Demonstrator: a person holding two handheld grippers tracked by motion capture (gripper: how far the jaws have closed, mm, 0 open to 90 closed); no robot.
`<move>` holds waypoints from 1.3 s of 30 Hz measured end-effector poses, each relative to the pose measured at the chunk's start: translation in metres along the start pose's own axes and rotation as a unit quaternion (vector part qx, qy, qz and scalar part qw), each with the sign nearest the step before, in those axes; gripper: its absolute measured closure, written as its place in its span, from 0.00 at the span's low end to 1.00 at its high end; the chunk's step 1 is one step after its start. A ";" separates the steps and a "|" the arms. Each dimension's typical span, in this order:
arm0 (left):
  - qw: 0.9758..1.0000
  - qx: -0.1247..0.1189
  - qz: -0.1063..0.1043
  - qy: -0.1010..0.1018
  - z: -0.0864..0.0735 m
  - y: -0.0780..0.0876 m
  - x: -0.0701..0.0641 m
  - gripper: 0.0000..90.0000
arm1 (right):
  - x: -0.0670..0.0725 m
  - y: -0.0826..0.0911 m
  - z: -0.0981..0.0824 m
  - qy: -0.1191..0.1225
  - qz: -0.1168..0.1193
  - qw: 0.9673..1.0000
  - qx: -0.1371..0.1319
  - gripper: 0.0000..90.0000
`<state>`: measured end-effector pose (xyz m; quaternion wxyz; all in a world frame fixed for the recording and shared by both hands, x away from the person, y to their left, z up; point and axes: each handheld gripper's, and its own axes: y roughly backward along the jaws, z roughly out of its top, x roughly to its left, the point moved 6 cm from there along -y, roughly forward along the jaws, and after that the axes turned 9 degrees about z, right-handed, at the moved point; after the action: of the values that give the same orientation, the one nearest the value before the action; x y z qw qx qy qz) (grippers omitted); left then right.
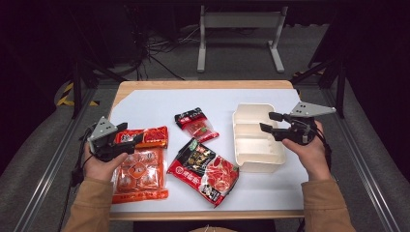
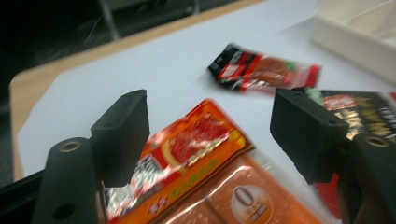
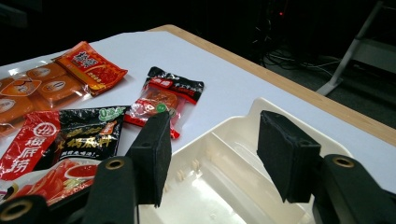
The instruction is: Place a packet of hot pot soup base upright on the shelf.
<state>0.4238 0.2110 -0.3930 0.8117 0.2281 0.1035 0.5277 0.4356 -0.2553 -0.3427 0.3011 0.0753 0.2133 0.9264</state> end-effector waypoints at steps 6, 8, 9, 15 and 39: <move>1.000 -0.010 -0.012 0.010 0.004 0.003 -0.001 0.30 | -0.003 0.001 -0.002 -0.009 -0.008 1.000 0.001 0.49; 1.000 -0.011 -0.021 0.007 0.005 0.003 -0.005 0.29 | -0.004 0.001 -0.003 -0.010 -0.008 1.000 0.001 0.49; 0.999 -0.011 -0.030 0.003 0.006 0.003 -0.008 0.29 | -0.004 0.001 -0.003 -0.011 -0.009 1.000 0.002 0.49; 0.997 -0.002 -0.074 -0.030 0.010 0.002 -0.030 0.28 | -0.004 0.002 -0.003 -0.010 -0.011 1.000 0.001 0.49; 0.987 0.013 -0.141 -0.075 0.012 -0.008 -0.098 0.26 | -0.001 -0.002 -0.005 -0.005 -0.024 1.000 0.011 0.48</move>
<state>0.3938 0.1167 -0.3928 0.8804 0.2606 0.0803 0.3879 0.4364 -0.2565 -0.3477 0.3234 0.0783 0.2236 0.9161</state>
